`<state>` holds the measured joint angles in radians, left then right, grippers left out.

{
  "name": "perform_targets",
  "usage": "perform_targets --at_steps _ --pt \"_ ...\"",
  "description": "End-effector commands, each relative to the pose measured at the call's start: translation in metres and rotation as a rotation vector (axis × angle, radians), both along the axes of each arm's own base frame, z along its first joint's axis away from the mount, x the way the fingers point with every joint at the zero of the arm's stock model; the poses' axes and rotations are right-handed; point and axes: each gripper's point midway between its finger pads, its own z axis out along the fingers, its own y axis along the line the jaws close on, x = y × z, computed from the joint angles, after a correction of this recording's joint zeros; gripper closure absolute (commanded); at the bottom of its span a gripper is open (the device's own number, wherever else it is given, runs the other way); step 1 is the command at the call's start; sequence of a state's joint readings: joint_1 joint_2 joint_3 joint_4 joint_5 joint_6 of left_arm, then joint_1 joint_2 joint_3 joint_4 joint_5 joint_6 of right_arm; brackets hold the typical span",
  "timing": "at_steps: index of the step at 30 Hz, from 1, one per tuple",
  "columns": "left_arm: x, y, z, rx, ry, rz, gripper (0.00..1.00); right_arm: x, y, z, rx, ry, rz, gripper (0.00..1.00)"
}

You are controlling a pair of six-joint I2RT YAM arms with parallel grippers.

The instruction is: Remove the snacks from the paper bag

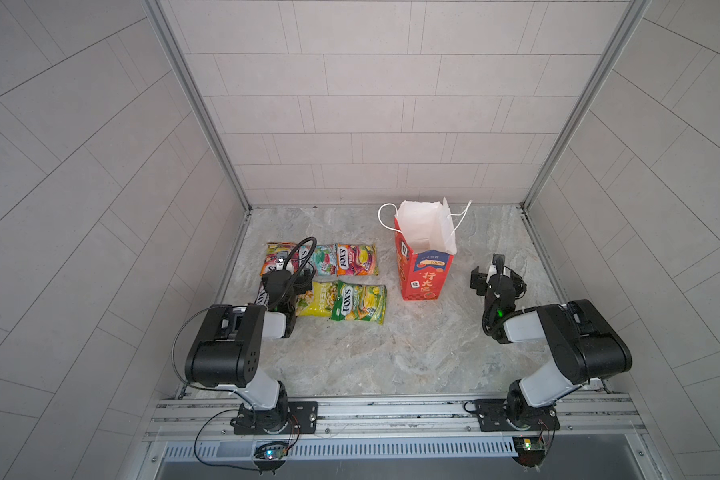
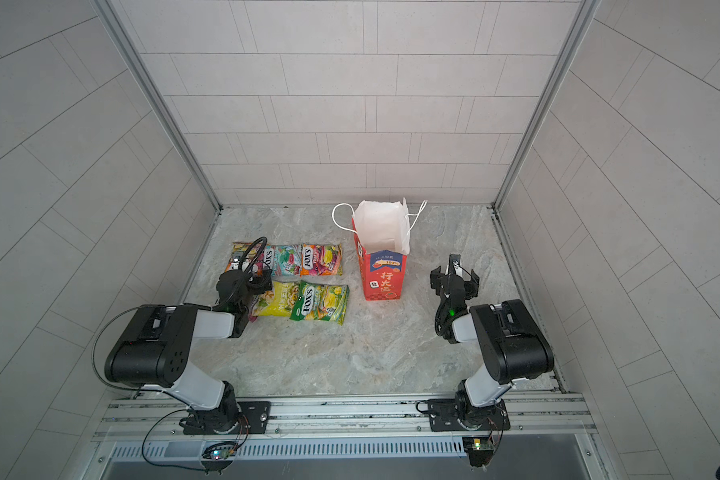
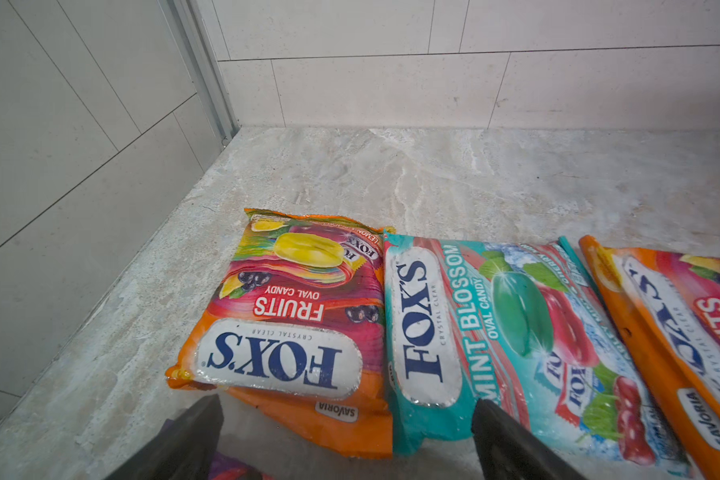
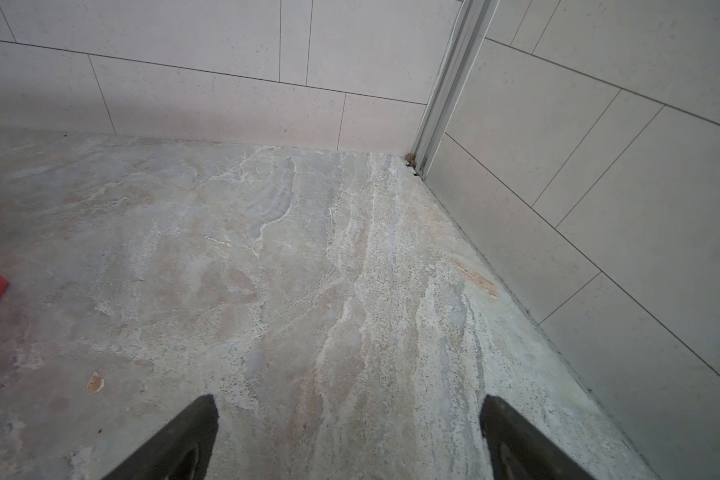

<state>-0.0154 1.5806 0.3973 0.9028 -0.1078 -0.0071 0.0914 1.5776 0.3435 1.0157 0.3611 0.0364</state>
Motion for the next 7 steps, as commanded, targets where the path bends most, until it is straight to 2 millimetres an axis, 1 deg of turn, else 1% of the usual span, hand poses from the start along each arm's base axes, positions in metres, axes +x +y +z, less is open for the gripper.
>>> perform_targets --at_steps 1,7 --pt "0.0021 -0.0046 0.001 -0.009 -0.006 -0.025 0.0 0.0032 0.0013 -0.0031 0.001 0.017 0.01 0.01" --pt "0.0024 -0.0047 0.0012 -0.009 -0.006 -0.025 0.0 0.0019 0.0003 -0.0025 -0.002 0.013 0.01 0.01"
